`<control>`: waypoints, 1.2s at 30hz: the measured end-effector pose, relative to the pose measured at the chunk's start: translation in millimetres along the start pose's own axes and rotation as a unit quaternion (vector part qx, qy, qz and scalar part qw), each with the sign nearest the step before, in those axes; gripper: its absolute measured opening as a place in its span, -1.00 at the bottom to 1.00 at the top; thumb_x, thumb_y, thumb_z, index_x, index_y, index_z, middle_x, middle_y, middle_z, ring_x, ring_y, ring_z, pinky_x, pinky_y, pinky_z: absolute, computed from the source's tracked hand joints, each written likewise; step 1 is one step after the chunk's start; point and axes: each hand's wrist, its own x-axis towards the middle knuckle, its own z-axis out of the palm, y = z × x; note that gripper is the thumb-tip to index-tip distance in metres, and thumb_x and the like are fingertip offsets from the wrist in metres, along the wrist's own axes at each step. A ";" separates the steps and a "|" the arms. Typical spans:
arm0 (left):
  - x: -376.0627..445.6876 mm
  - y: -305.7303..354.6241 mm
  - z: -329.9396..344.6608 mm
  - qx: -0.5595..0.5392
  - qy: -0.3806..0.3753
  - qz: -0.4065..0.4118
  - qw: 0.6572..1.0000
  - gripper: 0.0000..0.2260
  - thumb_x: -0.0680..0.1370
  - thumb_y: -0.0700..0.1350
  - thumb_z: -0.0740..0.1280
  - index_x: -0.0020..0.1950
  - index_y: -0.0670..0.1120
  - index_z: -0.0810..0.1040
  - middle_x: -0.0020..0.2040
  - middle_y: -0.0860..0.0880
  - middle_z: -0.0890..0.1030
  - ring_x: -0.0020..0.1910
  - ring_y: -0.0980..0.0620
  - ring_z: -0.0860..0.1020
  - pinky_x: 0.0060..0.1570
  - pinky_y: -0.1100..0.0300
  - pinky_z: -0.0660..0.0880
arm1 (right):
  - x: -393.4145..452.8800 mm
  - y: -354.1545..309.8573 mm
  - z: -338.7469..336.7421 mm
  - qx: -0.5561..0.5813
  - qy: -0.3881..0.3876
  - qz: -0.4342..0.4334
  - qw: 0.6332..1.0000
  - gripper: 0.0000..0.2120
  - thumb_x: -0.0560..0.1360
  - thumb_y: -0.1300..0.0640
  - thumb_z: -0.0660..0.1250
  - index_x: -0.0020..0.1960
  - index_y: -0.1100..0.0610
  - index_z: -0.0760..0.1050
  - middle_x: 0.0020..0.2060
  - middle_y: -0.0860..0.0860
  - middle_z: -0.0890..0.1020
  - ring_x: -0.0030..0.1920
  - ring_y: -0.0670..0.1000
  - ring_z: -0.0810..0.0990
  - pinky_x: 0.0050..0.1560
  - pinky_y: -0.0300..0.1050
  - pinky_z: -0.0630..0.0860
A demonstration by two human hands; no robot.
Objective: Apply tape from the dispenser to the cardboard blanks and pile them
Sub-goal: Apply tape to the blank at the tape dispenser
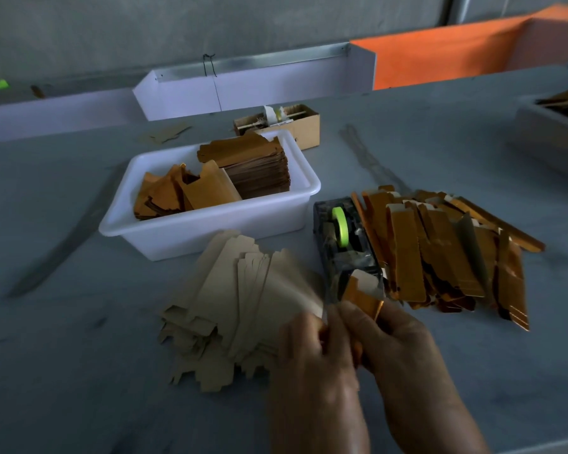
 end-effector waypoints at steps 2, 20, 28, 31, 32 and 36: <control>4.5 -3.2 -7.3 -0.090 -0.025 -0.074 0.993 -0.89 0.52 -0.04 0.33 0.01 0.16 0.54 -0.06 0.12 0.52 -0.06 0.14 0.54 0.02 0.11 0.54 | -0.3 -2.0 -1.1 0.060 -0.016 0.027 0.998 -0.82 0.43 0.12 0.36 -0.32 0.13 0.59 -0.36 0.14 0.62 -0.24 0.14 0.61 -0.03 0.06 0.56; 43.7 -18.8 -25.0 -0.317 0.026 -0.175 0.932 -0.75 0.48 -0.22 0.39 -0.34 0.08 0.63 -0.44 0.05 0.55 -0.47 0.20 0.45 -0.49 0.34 0.38 | 45.8 -34.0 -33.0 -0.274 0.043 -0.142 0.950 -0.79 0.51 0.08 0.30 -0.29 -0.10 0.49 -0.35 -0.03 0.59 -0.33 -0.05 0.55 -0.32 -0.22 0.42; 52.8 -9.9 -14.7 -0.322 -0.015 -0.220 0.921 -0.91 0.50 -0.19 0.38 -0.20 -0.06 0.58 -0.34 -0.03 0.58 -0.39 0.10 0.49 -0.42 0.28 0.39 | 58.9 -31.1 -17.0 -0.377 0.066 -0.116 0.916 -0.80 0.49 -0.05 0.31 -0.18 0.05 0.60 -0.21 0.00 0.62 -0.06 0.06 0.55 0.14 0.16 0.45; 53.3 -7.3 -9.7 -0.326 -0.023 -0.238 0.914 -0.95 0.52 -0.19 0.36 -0.15 -0.10 0.57 -0.32 0.00 0.59 -0.37 0.12 0.54 -0.34 0.26 0.45 | 59.4 -34.1 -15.1 -0.372 0.057 -0.103 0.921 -0.78 0.50 0.01 0.32 -0.24 0.09 0.60 -0.34 -0.02 0.60 -0.17 0.03 0.55 0.16 0.18 0.44; 53.2 -6.8 -8.4 -0.325 -0.026 -0.243 0.914 -0.94 0.52 -0.19 0.36 -0.15 -0.09 0.57 -0.34 0.03 0.59 -0.40 0.16 0.55 -0.38 0.30 0.45 | 59.5 -35.0 -14.9 -0.365 0.053 -0.099 0.924 -0.79 0.49 0.03 0.33 -0.26 0.09 0.59 -0.35 -0.03 0.60 -0.17 0.04 0.55 0.17 0.19 0.43; 53.0 -8.2 -8.0 -0.333 -0.021 -0.255 0.908 -0.92 0.53 -0.20 0.35 -0.17 -0.11 0.58 -0.38 0.02 0.58 -0.44 0.16 0.52 -0.41 0.30 0.44 | 62.9 -31.8 -14.2 -0.325 0.051 -0.102 0.939 -0.82 0.49 0.07 0.33 -0.26 0.07 0.58 -0.27 0.02 0.61 -0.11 0.10 0.55 0.04 0.07 0.50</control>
